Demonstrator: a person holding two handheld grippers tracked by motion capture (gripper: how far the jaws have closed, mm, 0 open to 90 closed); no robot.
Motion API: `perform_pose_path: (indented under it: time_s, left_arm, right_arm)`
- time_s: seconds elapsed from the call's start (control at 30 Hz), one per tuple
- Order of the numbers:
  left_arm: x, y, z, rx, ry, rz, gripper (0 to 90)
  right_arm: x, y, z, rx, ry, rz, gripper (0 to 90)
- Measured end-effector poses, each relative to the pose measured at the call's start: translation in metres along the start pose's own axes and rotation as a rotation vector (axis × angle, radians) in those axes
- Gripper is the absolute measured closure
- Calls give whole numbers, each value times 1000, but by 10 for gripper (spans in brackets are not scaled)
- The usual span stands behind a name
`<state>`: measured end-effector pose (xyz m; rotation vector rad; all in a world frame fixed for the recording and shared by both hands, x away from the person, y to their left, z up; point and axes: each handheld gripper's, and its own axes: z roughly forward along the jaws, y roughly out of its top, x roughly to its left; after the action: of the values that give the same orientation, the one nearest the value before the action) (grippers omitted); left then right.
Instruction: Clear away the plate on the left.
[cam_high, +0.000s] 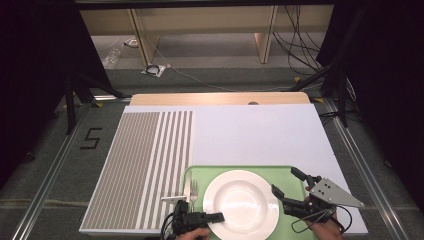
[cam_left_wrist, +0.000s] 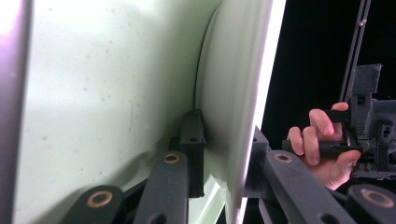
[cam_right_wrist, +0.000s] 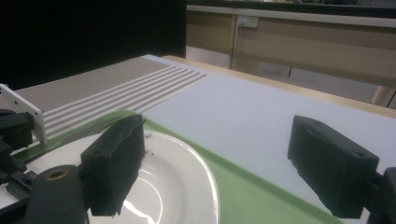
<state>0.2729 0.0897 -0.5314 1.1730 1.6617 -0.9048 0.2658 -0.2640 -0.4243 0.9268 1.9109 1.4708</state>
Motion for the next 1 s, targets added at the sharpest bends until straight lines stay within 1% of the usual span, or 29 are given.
perform_pose_path:
  time_s: [0.17, 0.33, 0.37, 0.47, 0.53, 0.63, 0.73, 0.87, 1.0]
  left_arm:
    - [-1, 0, 0, -1, 4, 11, 758]
    - [-2, 0, 0, 11, 1, 35, 719]
    - [-3, 0, 0, 14, -3, 42, 699]
    - [-6, 0, -2, 18, 11, 80, 650]
    - [-7, 1, -3, 19, 9, 82, 627]
    - [-11, 3, -5, 16, 16, 102, 579]
    - [-14, 4, -8, 16, 32, 131, 555]
    - [-19, 6, -11, 8, 73, 162, 504]
    - [-25, 9, -16, -6, 104, 217, 489]
  right_arm:
    - [0, 0, 0, -1, 2, 1, 195]
    - [0, 0, 0, -2, 3, 0, 196]
    - [0, 0, 0, -2, 4, -1, 195]
    - [1, 0, 0, -2, 6, -2, 195]
    - [1, 0, 0, -2, 6, 0, 195]
    - [1, 0, 0, -2, 7, 0, 196]
    - [1, 0, 0, -3, 8, -2, 196]
    - [1, 0, 0, -3, 9, -1, 195]
    - [1, 0, 0, -3, 10, -1, 196]
